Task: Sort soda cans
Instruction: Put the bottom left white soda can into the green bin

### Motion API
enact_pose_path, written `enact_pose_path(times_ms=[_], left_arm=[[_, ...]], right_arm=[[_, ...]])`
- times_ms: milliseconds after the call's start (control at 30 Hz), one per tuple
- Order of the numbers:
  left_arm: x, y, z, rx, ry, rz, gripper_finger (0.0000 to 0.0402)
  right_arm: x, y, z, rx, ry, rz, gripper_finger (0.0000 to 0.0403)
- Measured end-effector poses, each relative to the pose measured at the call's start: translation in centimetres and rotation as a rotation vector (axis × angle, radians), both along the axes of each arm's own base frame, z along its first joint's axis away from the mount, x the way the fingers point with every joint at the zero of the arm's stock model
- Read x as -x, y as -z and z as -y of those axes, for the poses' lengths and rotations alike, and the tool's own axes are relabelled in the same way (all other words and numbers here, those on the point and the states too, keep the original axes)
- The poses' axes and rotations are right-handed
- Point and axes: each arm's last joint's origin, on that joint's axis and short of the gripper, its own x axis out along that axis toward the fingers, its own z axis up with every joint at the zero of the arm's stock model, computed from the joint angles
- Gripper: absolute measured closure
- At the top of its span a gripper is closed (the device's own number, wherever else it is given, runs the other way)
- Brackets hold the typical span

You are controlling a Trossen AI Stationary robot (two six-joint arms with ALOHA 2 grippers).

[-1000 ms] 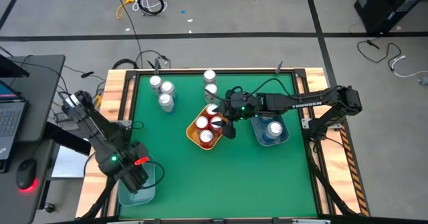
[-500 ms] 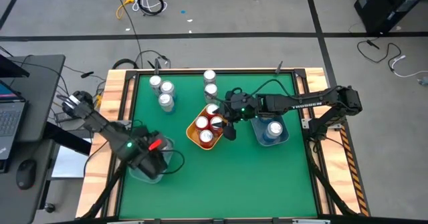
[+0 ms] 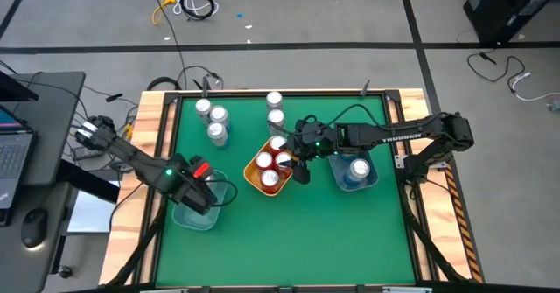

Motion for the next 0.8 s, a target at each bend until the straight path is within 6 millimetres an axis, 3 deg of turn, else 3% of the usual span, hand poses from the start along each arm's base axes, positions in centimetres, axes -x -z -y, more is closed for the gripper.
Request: enact_pose_path(times_ms=[367,800], left_arm=[[2.0,3.3,-1.0,0.064,-0.115,0.028,0.0162],[2.1,3.4,-1.0,0.070,-0.124,0.016,0.0162]], right_arm=[[0.0,0.0,-0.2,-0.007,-0.010,-0.001,0.0166],[0.0,0.1,-0.2,-0.011,-0.015,-0.010,0.0167]])
